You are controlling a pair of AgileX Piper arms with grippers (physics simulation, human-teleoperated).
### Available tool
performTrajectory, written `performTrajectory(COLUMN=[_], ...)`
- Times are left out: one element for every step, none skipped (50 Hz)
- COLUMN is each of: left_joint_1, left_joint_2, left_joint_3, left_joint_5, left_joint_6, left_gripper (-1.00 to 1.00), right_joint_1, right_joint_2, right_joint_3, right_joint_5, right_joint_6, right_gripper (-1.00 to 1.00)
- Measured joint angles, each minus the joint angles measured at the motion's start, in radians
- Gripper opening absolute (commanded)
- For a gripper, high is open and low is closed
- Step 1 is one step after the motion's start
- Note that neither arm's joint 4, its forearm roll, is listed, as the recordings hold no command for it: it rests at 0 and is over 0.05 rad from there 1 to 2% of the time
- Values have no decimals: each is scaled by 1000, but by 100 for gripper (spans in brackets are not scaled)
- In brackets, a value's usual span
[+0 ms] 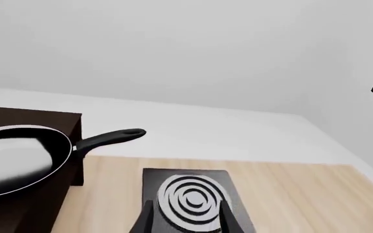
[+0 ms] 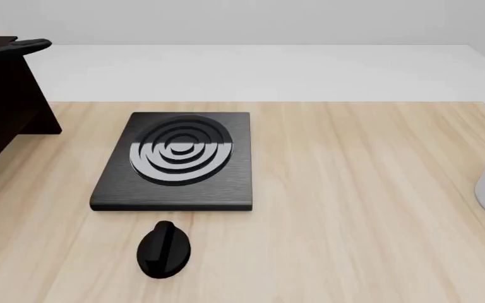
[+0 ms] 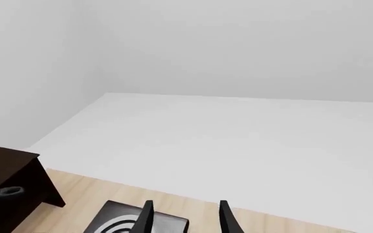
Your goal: Put the frying pan on the cabinet shelf.
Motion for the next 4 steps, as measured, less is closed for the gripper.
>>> performTrajectory(left_joint_1=[0,0,0,1], left_joint_2=[-8,-17,-25,-34], left_joint_3=[1,2,2,3], left_joint_5=[8,15,23,30], left_joint_6=[1,1,0,0], left_gripper=[100,100,100,100], right_joint_1=[0,0,0,0], right_joint_2=[-1,-1,-2,-3], right_joint_3=[1,2,3,4], right_joint_5=[-1,-1,-1,-2], right_joint_6=[0,0,0,0], right_gripper=[100,100,100,100])
